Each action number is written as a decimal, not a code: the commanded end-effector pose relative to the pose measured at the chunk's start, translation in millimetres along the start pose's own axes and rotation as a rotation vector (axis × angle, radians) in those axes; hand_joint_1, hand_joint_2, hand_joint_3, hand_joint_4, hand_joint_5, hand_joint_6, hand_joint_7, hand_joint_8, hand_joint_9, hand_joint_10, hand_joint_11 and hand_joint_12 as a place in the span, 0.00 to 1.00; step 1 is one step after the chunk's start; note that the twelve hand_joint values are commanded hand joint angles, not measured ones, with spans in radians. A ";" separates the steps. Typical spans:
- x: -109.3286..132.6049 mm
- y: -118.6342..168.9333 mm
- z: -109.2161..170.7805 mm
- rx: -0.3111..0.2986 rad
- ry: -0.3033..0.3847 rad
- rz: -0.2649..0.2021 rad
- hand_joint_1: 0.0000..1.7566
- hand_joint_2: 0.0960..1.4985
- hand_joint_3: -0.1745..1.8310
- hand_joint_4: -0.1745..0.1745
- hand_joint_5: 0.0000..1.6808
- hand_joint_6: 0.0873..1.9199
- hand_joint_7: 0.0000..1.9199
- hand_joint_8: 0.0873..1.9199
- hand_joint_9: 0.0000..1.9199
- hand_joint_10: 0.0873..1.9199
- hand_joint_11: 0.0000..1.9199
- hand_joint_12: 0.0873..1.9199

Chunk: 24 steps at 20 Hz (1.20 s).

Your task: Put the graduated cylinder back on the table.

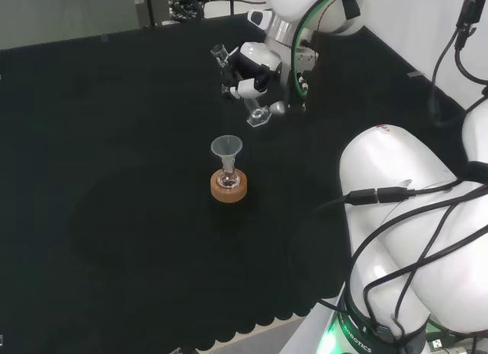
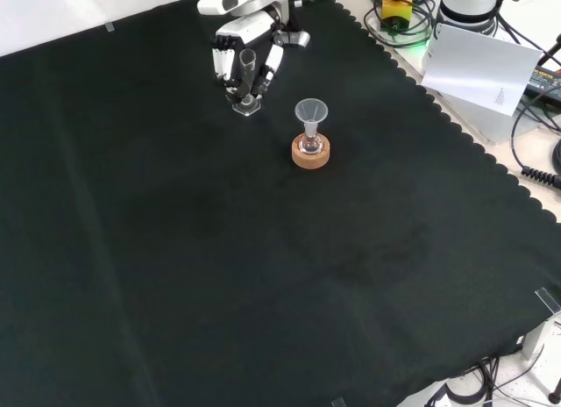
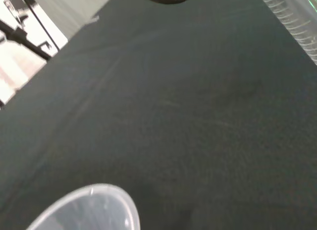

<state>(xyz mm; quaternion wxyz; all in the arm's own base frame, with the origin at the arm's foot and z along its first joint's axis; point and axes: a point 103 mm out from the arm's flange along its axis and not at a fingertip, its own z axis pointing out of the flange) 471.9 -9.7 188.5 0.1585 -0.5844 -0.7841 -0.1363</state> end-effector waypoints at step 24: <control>-43.0 70.6 72.0 -0.179 0.262 -0.021 0.65 0.75 0.08 0.00 0.57 0.53 0.63 0.10 0.73 0.00 0.66 0.33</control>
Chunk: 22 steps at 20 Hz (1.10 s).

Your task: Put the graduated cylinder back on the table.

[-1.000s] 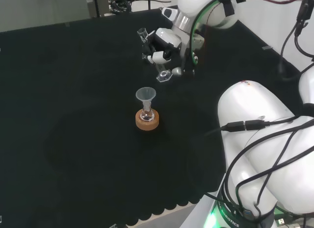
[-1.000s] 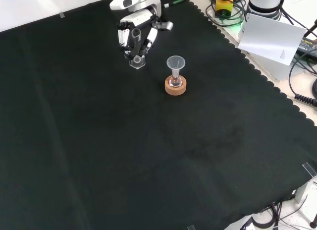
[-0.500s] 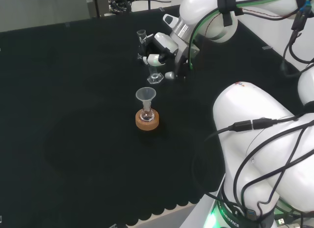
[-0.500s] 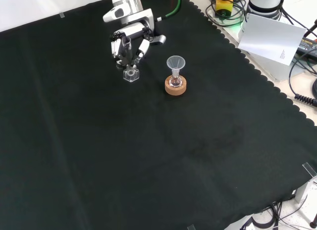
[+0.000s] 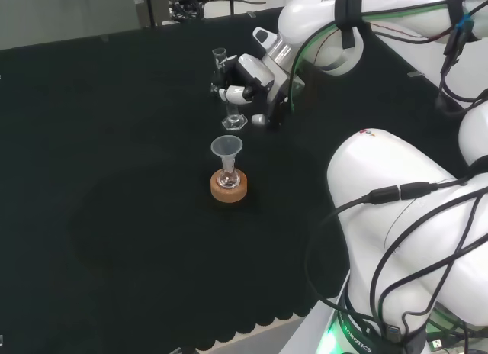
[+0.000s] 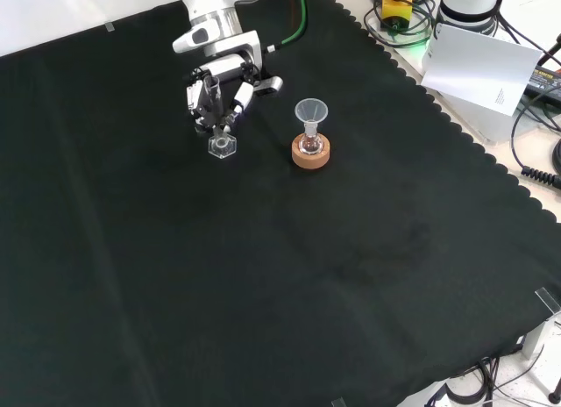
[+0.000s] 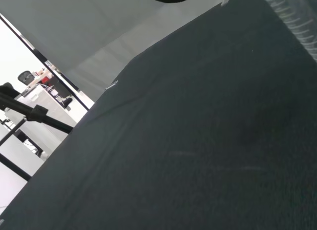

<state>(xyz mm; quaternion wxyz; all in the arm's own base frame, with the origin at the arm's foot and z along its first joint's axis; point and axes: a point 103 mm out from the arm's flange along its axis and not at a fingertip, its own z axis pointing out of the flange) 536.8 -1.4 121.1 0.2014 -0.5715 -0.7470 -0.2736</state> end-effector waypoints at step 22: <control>-15.9 5.2 32.1 0.009 0.088 -0.018 0.63 0.78 0.09 0.08 0.49 0.62 0.44 0.29 0.65 0.00 0.55 0.45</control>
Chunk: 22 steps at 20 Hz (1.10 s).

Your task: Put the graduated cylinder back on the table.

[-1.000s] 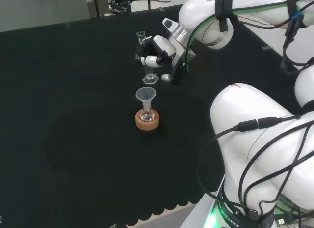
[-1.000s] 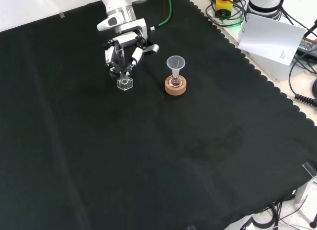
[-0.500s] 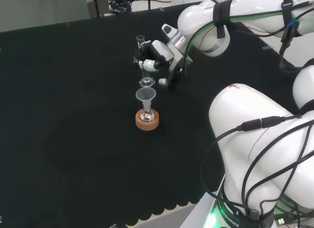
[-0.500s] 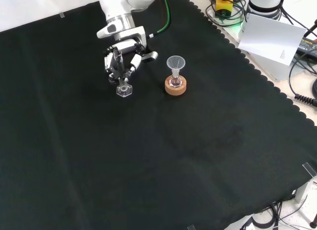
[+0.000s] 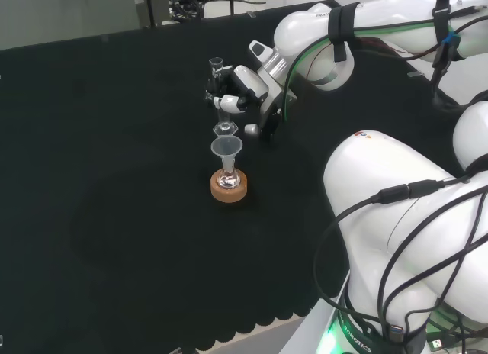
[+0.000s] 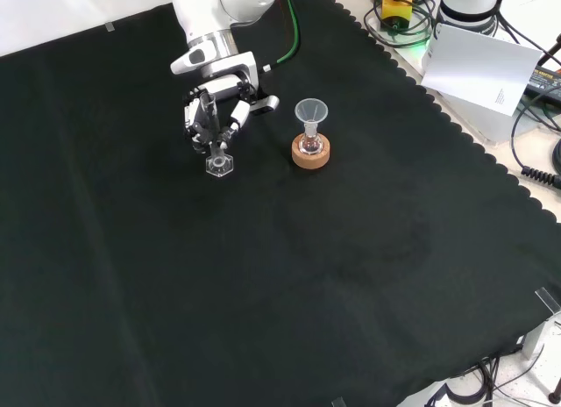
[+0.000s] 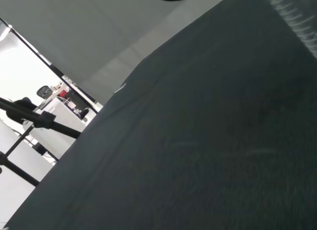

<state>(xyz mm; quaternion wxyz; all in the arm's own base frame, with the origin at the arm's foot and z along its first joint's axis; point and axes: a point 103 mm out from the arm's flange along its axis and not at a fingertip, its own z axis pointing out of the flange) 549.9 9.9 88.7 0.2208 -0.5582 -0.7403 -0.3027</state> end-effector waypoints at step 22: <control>21.8 7.3 -71.1 0.044 -0.045 0.025 0.53 0.68 0.00 0.30 0.22 0.18 0.15 0.32 0.40 0.00 0.19 0.66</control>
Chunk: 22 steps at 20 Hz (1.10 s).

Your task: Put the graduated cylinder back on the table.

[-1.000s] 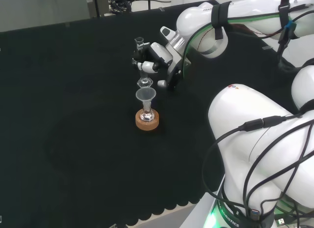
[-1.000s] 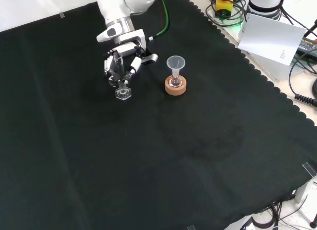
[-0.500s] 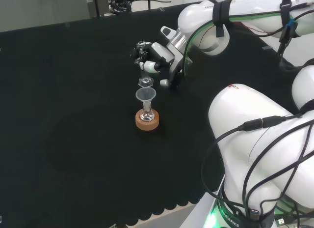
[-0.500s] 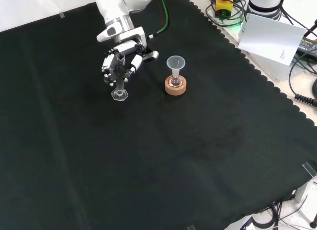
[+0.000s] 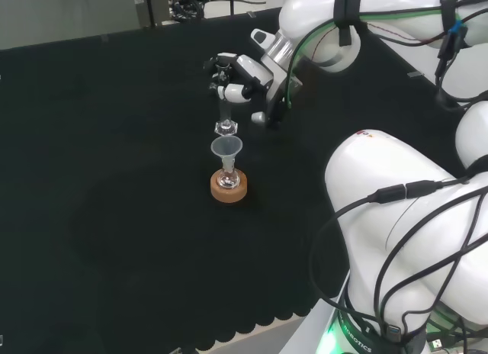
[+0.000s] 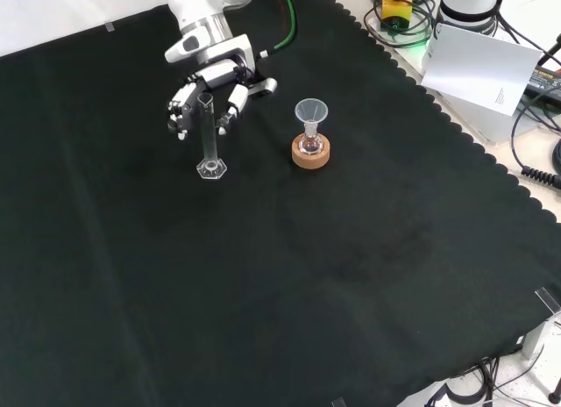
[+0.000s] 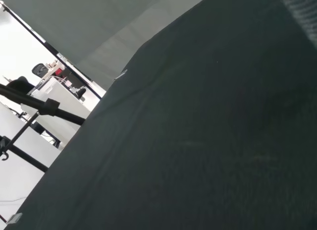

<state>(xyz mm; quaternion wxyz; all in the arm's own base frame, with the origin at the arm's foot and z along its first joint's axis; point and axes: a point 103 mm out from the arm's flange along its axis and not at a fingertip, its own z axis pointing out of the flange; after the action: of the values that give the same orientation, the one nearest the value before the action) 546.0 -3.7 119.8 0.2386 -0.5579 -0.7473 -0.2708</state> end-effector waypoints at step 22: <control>121.8 -71.5 -173.5 -0.105 -0.290 -0.013 0.51 0.67 0.00 0.29 0.22 0.11 0.12 0.32 0.37 0.00 0.15 0.68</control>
<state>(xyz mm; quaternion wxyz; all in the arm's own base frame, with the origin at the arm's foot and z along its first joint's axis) 516.0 -58.7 291.3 0.1249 -0.5804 -0.7508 -0.2895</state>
